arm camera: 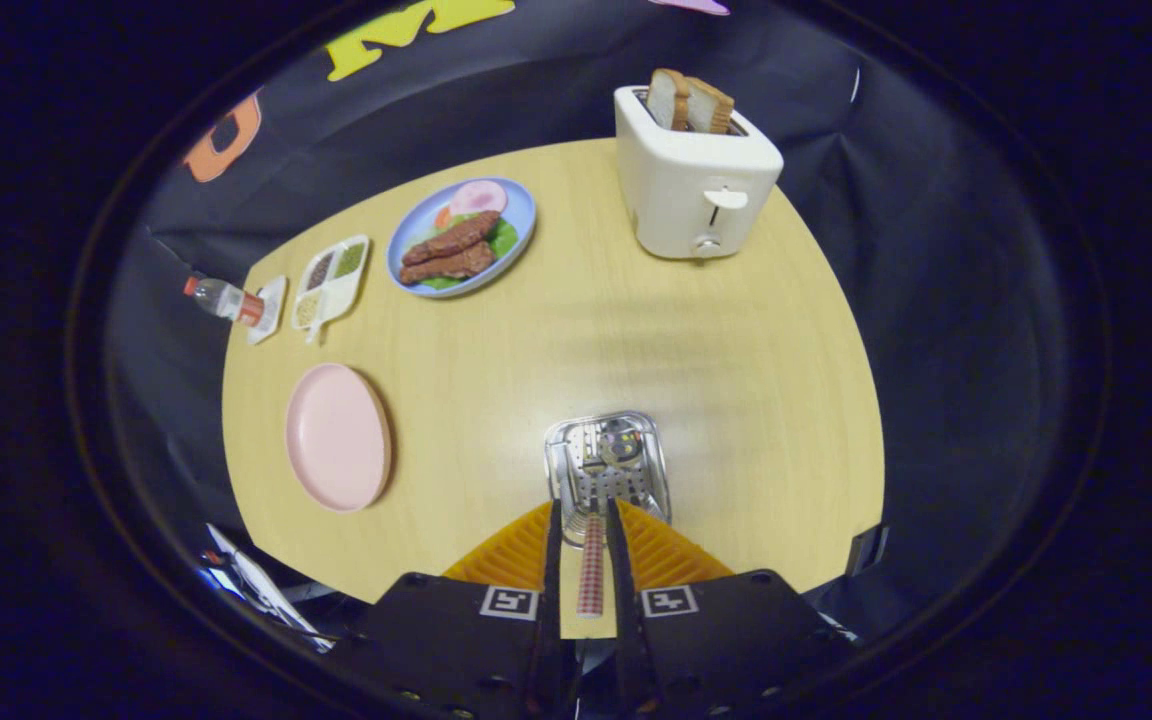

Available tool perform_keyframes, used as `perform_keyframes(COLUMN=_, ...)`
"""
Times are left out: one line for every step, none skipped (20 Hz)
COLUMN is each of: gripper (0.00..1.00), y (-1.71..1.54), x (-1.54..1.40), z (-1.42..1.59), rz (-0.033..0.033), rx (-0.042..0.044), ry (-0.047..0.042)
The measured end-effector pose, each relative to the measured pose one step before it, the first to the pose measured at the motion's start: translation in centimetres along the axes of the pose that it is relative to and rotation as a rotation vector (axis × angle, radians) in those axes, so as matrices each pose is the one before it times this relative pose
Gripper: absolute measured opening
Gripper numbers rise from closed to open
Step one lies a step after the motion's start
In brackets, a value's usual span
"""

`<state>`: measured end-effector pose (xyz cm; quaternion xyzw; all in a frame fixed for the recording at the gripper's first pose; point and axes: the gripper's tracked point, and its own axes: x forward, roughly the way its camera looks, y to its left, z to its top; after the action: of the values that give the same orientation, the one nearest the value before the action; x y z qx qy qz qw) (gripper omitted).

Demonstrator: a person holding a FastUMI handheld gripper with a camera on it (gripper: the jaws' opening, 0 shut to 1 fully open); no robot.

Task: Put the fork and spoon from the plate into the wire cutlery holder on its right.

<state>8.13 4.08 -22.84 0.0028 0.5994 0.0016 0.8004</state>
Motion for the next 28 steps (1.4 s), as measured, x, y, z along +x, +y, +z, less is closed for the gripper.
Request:
perform_keyframes(gripper=0.24, y=0.324, x=-0.542, z=0.190, rz=0.00286, rx=-0.00476, ry=-0.03404)
perform_keyframes(gripper=0.27, y=0.473, x=-0.709, z=0.367, rz=-0.00156, rx=-0.01141, ry=-0.04490)
perform_keyframes(gripper=0.30, y=0.290, x=-0.613, z=0.310, rz=-0.00612, rx=-0.01367, ry=-0.03838)
perform_keyframes(gripper=0.31, y=0.398, x=-0.805, z=0.450, rz=-0.01116, rx=-0.01840, ry=-0.04788)
perform_keyframes(gripper=0.31, y=0.503, x=-0.793, z=0.499, rz=-0.00331, rx=-0.01289, ry=-0.04222)
perform_keyframes(gripper=0.38, y=0.520, x=-1.020, z=0.659, rz=-0.00429, rx=-0.01746, ry=-0.05442)
perform_keyframes(gripper=0.40, y=0.369, x=-0.981, z=0.714, rz=-0.01040, rx=-0.01529, ry=-0.05577)
perform_keyframes(gripper=0.42, y=0.661, x=-0.988, z=0.795, rz=0.00224, rx=-0.01940, ry=-0.05653)
perform_keyframes(gripper=0.47, y=0.471, x=-0.903, z=0.607, rz=-0.00686, rx=-0.02415, ry=-0.05100)
perform_keyframes(gripper=0.53, y=0.287, x=-0.902, z=0.645, rz=-0.00789, rx=-0.02605, ry=-0.04500)
perform_keyframes(gripper=0.58, y=0.449, x=-0.812, z=0.332, rz=-0.00103, rx=-0.01909, ry=-0.03693)
perform_keyframes(gripper=0.69, y=0.509, x=-0.852, z=0.355, rz=-0.00023, rx=-0.00669, ry=-0.03233)
perform_keyframes(gripper=0.79, y=0.723, x=-1.013, z=0.400, rz=0.00842, rx=0.00471, ry=-0.03929)
perform_keyframes(gripper=0.80, y=0.735, x=-0.708, z=0.458, rz=0.01162, rx=0.00327, ry=-0.03663)
perform_keyframes(gripper=0.81, y=0.412, x=-0.699, z=0.381, rz=0.00606, rx=0.00457, ry=-0.03938)
perform_keyframes(gripper=0.83, y=0.374, x=-0.664, z=0.691, rz=-0.00010, rx=0.00096, ry=-0.04905)
perform_keyframes(gripper=0.86, y=0.173, x=-0.917, z=0.657, rz=-0.00152, rx=0.00928, ry=-0.04096)
perform_keyframes(gripper=0.89, y=0.439, x=-0.978, z=0.831, rz=-0.00118, rx=0.02949, ry=-0.05423)
perform_keyframes(gripper=0.91, y=1.017, x=-1.168, z=0.855, rz=0.01748, rx=0.02502, ry=-0.04718)
perform_keyframes(gripper=0.91, y=0.811, x=-1.142, z=1.203, rz=0.02090, rx=0.02347, ry=-0.06135)
perform_keyframes(gripper=0.91, y=0.740, x=-0.845, z=1.415, rz=0.01327, rx=0.01054, ry=-0.06326)
perform_keyframes(gripper=0.91, y=0.026, x=-0.920, z=1.186, rz=-0.00889, rx=-0.00171, ry=-0.06592)
perform_keyframes(gripper=0.91, y=0.111, x=-0.993, z=1.227, rz=-0.01503, rx=0.00968, ry=-0.06171)
perform_keyframes(gripper=0.91, y=0.473, x=-1.026, z=1.041, rz=-0.00270, rx=-0.00186, ry=-0.04965)
perform_keyframes(gripper=0.91, y=0.952, x=-1.154, z=1.203, rz=0.00498, rx=-0.00569, ry=-0.04945)
perform_keyframes(gripper=0.92, y=0.775, x=-0.803, z=1.186, rz=0.00874, rx=-0.00910, ry=-0.05214)
perform_keyframes(gripper=0.92, y=1.079, x=-0.965, z=1.259, rz=0.01155, rx=-0.00969, ry=-0.04491)
perform_keyframes(gripper=0.92, y=1.332, x=-0.821, z=0.810, rz=0.01973, rx=-0.00880, ry=-0.02726)
